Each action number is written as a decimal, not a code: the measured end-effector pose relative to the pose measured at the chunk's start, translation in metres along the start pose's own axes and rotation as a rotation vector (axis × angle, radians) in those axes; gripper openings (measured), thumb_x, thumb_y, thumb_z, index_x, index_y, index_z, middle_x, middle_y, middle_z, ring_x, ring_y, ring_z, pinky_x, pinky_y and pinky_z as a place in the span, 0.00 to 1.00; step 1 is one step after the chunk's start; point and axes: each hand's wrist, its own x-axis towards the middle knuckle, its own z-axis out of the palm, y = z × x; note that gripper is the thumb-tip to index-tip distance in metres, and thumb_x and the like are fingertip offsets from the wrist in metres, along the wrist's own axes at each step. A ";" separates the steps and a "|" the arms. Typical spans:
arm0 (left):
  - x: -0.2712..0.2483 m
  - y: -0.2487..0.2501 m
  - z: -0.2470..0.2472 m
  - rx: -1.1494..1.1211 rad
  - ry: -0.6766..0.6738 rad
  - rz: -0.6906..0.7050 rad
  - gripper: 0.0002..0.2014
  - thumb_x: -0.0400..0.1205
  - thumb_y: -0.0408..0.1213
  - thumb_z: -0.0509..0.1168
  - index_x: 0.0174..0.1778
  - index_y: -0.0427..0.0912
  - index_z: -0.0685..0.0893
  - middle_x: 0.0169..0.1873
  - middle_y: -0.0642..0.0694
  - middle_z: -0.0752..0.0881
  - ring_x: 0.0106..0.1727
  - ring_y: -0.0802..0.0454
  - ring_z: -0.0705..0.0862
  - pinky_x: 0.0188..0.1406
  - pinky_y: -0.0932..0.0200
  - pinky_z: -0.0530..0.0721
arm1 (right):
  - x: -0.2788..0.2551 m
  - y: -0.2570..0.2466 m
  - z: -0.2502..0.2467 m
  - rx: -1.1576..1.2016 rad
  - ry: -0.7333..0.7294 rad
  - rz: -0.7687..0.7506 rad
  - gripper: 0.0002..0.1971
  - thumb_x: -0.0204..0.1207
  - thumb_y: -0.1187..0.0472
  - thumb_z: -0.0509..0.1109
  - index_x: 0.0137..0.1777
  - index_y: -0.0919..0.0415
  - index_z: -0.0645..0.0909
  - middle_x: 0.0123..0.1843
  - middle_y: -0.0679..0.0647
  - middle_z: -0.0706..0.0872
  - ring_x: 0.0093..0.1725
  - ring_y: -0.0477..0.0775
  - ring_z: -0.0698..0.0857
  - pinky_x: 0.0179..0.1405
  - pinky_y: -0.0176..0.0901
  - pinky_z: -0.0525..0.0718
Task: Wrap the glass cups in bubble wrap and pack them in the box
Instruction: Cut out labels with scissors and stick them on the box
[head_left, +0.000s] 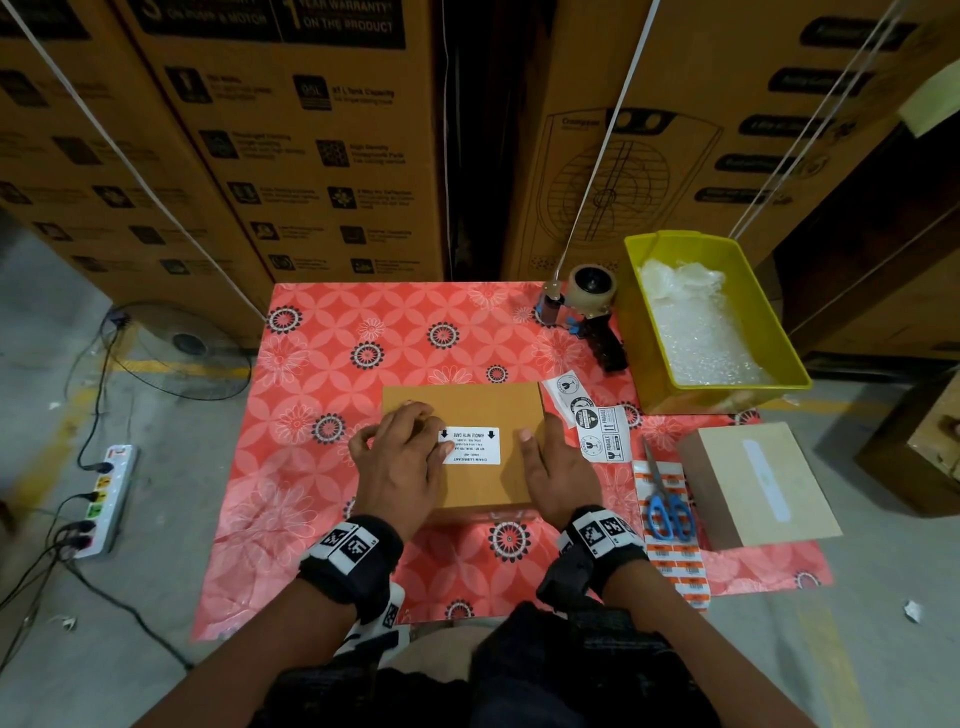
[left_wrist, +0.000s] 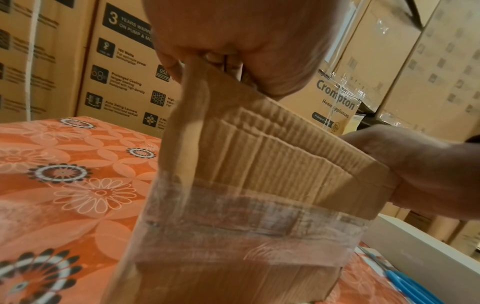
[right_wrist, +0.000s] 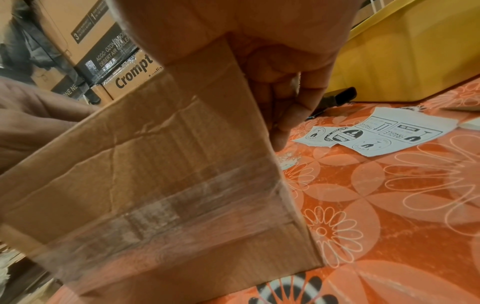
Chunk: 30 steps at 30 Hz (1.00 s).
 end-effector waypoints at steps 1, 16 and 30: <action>0.000 0.000 0.000 0.001 -0.005 0.000 0.12 0.86 0.47 0.65 0.59 0.51 0.90 0.69 0.55 0.81 0.70 0.52 0.79 0.64 0.48 0.58 | -0.001 -0.001 -0.001 0.007 0.002 -0.001 0.39 0.84 0.27 0.42 0.84 0.53 0.60 0.47 0.58 0.91 0.48 0.67 0.91 0.51 0.63 0.88; -0.005 -0.003 -0.005 -0.081 -0.062 -0.235 0.24 0.88 0.49 0.63 0.81 0.50 0.75 0.85 0.34 0.60 0.85 0.31 0.62 0.67 0.18 0.74 | 0.000 0.009 -0.006 0.303 -0.097 0.055 0.30 0.90 0.32 0.44 0.84 0.43 0.69 0.72 0.56 0.87 0.64 0.62 0.87 0.66 0.60 0.85; 0.006 0.029 0.013 0.295 -0.407 0.132 0.46 0.89 0.71 0.36 0.94 0.40 0.38 0.92 0.35 0.33 0.92 0.41 0.29 0.92 0.35 0.39 | 0.001 0.004 0.002 0.579 -0.291 0.063 0.29 0.88 0.28 0.47 0.86 0.33 0.66 0.83 0.52 0.79 0.74 0.57 0.84 0.77 0.58 0.80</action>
